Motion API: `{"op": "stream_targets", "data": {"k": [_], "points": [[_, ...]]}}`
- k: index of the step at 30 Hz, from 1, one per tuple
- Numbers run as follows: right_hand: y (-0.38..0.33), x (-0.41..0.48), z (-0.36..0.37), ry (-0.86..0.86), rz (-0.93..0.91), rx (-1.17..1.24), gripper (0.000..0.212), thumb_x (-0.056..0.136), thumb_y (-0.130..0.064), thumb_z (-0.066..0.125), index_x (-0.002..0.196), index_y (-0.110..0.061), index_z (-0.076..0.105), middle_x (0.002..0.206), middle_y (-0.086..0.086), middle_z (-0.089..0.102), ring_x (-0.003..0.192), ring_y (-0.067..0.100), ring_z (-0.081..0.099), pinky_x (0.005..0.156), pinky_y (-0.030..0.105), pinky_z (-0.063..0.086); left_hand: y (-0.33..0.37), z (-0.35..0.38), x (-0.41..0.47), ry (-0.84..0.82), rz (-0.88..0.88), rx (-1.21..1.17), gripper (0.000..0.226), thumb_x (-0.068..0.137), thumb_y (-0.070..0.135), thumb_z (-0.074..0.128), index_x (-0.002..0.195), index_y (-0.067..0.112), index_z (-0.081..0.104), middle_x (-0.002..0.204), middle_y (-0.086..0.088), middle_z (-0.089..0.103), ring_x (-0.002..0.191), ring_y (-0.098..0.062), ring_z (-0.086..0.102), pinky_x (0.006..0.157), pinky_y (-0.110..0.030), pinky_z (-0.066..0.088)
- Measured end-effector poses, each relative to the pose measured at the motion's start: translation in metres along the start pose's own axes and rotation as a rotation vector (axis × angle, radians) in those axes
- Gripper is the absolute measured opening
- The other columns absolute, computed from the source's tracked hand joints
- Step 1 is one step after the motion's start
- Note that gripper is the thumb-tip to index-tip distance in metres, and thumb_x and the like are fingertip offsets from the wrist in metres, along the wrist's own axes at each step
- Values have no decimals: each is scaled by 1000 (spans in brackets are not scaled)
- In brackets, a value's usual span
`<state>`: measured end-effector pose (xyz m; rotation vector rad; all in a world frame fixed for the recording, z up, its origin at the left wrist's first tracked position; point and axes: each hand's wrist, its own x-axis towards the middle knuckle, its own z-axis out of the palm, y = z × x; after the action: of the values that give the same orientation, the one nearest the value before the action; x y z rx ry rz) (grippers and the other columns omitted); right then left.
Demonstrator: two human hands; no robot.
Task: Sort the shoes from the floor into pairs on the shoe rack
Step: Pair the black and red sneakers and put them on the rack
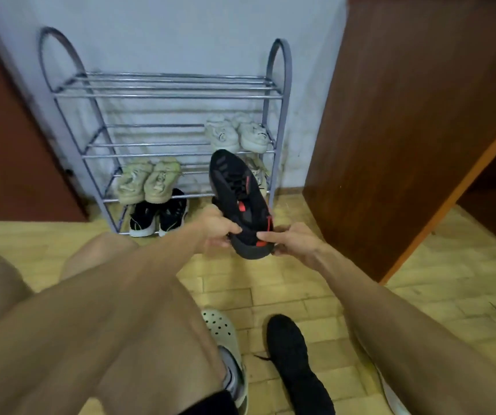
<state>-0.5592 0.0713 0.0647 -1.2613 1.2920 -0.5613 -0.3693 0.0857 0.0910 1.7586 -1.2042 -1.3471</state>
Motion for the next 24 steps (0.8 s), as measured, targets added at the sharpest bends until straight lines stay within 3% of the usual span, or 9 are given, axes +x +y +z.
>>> {"op": "stream_targets", "data": {"k": [4,7,10,13,16,18,20,24], "points": [[-74,10,22,31,-158,-105,30,70,-35,82,90,-15,73,74,-5,73,63,8,64,57,20,52,26,-50,-13,144,110,-100,14,79,-5,68,90,4,66,91,-8,71,79,-21,68,58,-29,59],[-126,18,52,1,-259,-201,25,71,-21,83,91,-21,69,92,-2,74,89,17,70,76,35,58,39,-91,-27,234,180,-99,17,76,-6,71,80,10,64,87,-4,70,79,-20,67,57,-28,58],[-163,22,95,-23,-330,-320,33,69,-10,82,100,-17,71,101,3,75,98,23,69,91,46,55,41,-139,-44,302,221,-126,23,74,-10,70,89,6,63,93,-13,70,85,-28,67,70,-38,58],[-195,23,144,-23,-355,-418,37,64,-15,86,99,-11,72,100,8,74,95,27,69,89,46,55,32,-188,-63,336,243,-167,35,75,-13,67,107,1,62,92,-13,69,86,-26,66,75,-37,57],[-220,20,198,-70,-379,-491,33,64,-19,87,91,-8,72,96,11,75,89,27,71,85,44,58,10,-235,-89,391,248,-198,30,78,-12,65,105,2,63,89,-9,70,71,-18,68,60,-26,57],[-224,18,240,-136,-387,-495,36,67,-17,85,97,-4,70,99,15,74,92,31,70,85,48,57,-13,-265,-105,460,222,-236,24,80,-8,65,102,1,66,84,-8,71,59,-15,66,53,-24,53],[-219,18,285,-204,-374,-477,37,71,-14,82,104,-6,69,103,14,72,93,31,69,83,48,58,-42,-291,-118,542,178,-291,18,82,-3,66,98,5,69,83,-7,71,62,-18,65,58,-27,53],[-191,18,366,-309,-253,-432,32,78,-7,76,109,-7,68,101,10,72,81,23,70,66,33,61,-114,-322,-143,619,79,-393,16,86,10,66,102,9,68,92,-2,70,76,-10,65,58,-19,53]]}}
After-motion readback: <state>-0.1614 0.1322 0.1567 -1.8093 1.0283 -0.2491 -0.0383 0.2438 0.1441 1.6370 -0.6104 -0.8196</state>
